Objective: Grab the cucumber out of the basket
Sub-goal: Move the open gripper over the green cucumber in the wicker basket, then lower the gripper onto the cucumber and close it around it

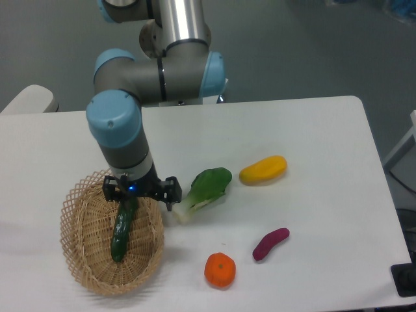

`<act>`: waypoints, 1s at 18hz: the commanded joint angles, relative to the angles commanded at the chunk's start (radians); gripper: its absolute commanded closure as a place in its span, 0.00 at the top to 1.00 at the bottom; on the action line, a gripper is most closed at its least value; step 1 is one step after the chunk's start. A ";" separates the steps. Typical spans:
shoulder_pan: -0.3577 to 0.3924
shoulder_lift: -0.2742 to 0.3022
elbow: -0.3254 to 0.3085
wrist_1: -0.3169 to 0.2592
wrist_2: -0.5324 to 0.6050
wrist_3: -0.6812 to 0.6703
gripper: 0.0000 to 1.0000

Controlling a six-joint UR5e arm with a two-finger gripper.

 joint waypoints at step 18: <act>-0.095 -0.117 -0.012 0.084 0.006 0.041 1.00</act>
